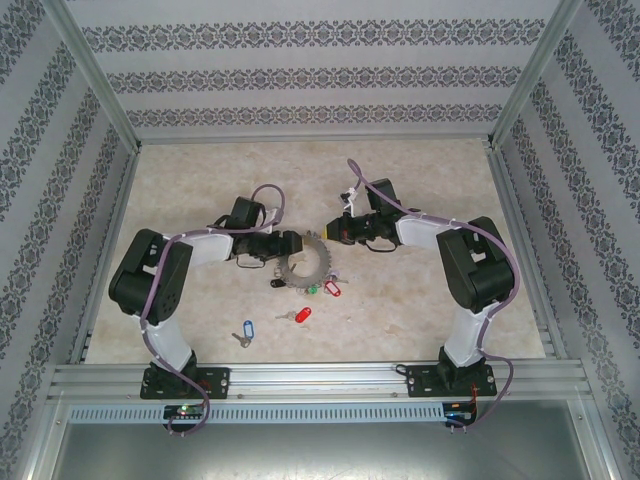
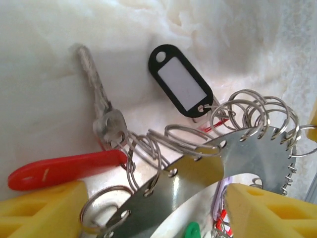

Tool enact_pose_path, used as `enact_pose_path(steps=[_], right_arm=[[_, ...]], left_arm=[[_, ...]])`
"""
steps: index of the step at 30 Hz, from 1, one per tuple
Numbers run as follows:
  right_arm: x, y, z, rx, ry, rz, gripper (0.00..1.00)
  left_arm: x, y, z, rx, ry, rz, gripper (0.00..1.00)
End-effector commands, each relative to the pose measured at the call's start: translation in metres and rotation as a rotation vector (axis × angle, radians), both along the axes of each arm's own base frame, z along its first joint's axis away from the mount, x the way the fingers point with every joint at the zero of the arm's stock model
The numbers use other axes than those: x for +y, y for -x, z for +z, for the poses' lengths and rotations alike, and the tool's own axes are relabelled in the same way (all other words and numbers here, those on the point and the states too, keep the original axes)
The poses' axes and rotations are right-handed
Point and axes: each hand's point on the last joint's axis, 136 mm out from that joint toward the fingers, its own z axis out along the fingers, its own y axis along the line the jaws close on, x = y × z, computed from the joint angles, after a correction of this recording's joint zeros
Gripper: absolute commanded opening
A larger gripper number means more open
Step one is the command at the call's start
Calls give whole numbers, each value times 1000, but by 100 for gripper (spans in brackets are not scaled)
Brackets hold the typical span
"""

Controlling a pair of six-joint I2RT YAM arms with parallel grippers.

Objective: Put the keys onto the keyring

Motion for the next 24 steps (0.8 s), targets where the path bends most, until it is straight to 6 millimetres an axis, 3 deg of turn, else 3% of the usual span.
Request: enact_pose_path(steps=[1,5,13,17,19,20,22,24], right_arm=[[8,2,7,-18,-24,37,0],[8,2,4,-14,-23,33,0],[1,-3,-3,-1,-4,10,0],[-8,-8,-4,-4,17,-24,7],[-13,-10,0,-11,19,-40,8],[-15,-12,1,-12,26,-51,17],[-22,-14,7,-22,28,-71,18],[-32,-16,18,-41,32,-108,26]], left_arm=[[-14,-2,-2,-28,56,-89,65],[-14,-2,-4,-27,51,-108,43],[-12,-4,14,-68,71,-124,10],[-11,-6,28,-93,82,-119,0],[-11,-6,35,-102,95,-119,0],[-11,-6,39,-106,100,-119,0],[-13,-5,50,-115,124,-123,0],[-13,-3,63,-131,142,-124,0]])
